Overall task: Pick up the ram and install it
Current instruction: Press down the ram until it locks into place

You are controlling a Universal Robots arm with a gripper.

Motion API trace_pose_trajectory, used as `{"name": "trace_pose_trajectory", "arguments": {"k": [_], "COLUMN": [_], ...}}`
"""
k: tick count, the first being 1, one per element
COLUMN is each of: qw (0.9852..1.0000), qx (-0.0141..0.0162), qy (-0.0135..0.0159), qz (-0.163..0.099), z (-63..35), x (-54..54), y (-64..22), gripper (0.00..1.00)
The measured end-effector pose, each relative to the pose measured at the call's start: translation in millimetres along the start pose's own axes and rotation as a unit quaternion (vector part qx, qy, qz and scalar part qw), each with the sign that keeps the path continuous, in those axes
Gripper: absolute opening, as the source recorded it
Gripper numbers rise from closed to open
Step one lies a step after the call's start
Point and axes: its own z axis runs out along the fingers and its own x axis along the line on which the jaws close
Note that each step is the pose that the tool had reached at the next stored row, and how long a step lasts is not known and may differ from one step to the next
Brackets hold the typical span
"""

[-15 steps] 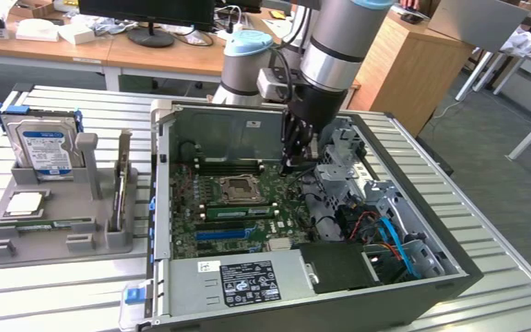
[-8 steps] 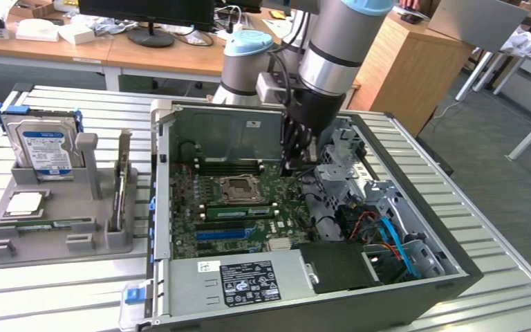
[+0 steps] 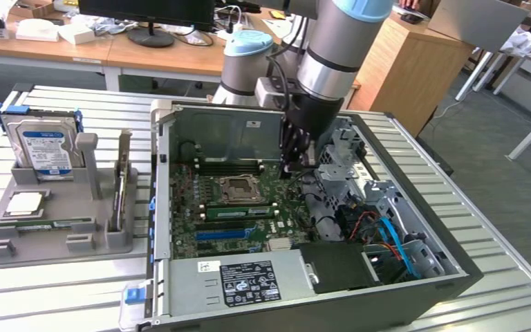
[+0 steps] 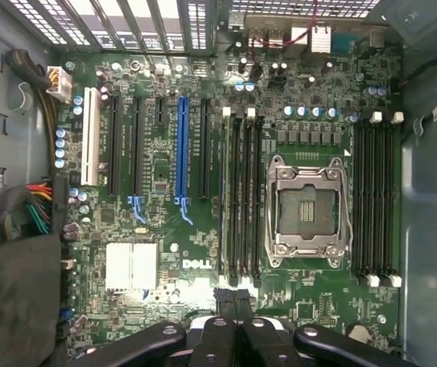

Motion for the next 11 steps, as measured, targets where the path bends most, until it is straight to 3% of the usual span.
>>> {"name": "trace_pose_trajectory", "arguments": {"k": [11], "qw": [1.0], "qx": [0.0], "qy": [0.0], "qz": [0.0], "z": [11.3], "x": [0.3], "y": [-0.4], "gripper": [0.1]}}
